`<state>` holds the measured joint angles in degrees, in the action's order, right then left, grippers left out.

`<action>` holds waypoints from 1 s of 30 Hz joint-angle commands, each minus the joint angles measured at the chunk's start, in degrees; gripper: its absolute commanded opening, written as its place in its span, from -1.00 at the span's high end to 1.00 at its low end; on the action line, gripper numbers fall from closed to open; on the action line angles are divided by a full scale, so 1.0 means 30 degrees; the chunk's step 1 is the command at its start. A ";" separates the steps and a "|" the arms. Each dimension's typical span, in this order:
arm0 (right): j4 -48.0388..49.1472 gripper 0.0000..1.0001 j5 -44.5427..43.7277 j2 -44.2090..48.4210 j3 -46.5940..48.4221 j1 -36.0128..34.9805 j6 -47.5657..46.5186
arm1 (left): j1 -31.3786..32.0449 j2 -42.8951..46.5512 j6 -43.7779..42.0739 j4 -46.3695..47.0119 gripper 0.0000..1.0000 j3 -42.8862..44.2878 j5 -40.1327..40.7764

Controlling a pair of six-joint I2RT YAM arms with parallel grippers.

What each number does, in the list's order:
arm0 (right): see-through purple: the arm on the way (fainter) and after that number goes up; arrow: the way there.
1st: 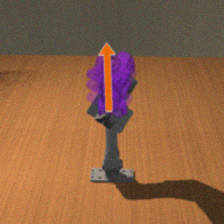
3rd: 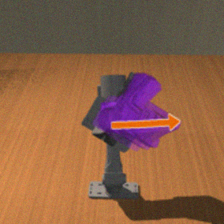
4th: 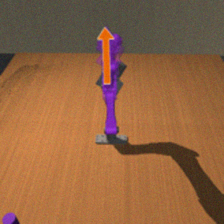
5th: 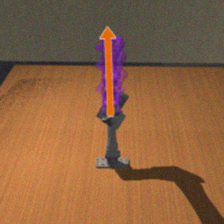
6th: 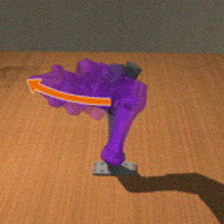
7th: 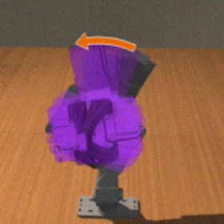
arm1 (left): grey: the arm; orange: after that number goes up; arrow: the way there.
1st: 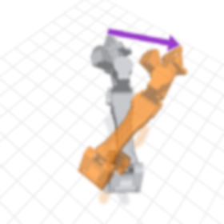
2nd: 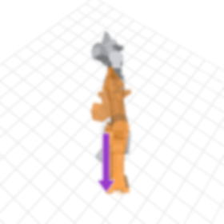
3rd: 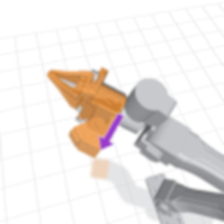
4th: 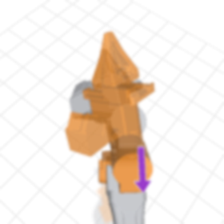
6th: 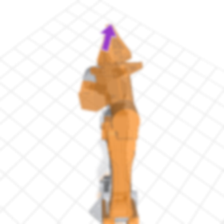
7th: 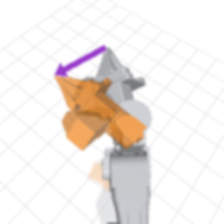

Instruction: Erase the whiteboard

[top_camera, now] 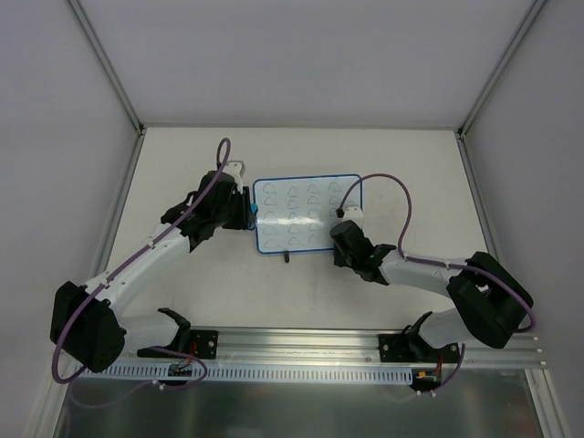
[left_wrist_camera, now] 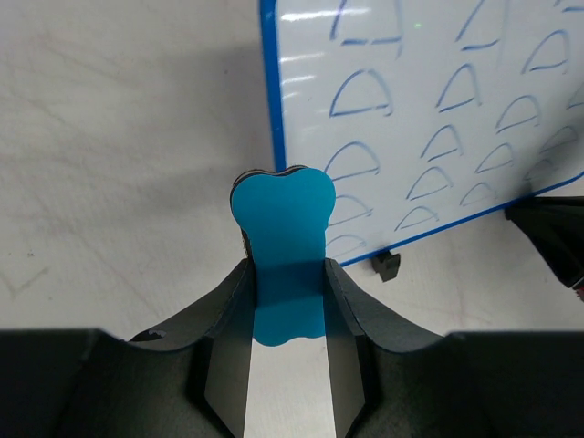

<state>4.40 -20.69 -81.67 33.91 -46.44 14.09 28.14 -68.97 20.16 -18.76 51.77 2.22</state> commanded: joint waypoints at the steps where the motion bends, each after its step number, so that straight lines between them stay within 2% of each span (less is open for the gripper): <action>1: -0.0882 0.99 0.1124 0.0562 -0.0668 -0.0254 -0.0272 | 0.0872 -0.0122 -0.0187 0.0249 0.85 0.1580 0.1045; 4: -0.0882 0.99 0.1183 0.0680 -0.0640 -0.0254 -0.0184 | 0.1605 -0.1000 -0.0421 0.0395 0.88 0.2312 0.1954; 13: -0.1028 0.99 0.0773 0.0827 -0.0611 -0.0283 0.0519 | 0.2045 -0.2584 -0.0333 0.1361 0.95 0.3309 0.3478; 23: -0.0736 0.99 0.1241 0.0562 -0.0815 -0.0254 0.0373 | 0.2308 -0.3816 -0.1008 0.4875 1.00 0.2696 0.4943; 30: -0.0560 0.99 0.1447 0.0534 -0.0932 -0.0254 0.0285 | 0.3187 -0.4958 -0.1184 0.5814 1.00 0.2461 0.5734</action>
<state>4.45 -19.77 -80.40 32.80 -46.54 13.89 36.53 -82.17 18.20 -5.23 59.37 16.64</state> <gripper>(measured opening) 0.170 0.316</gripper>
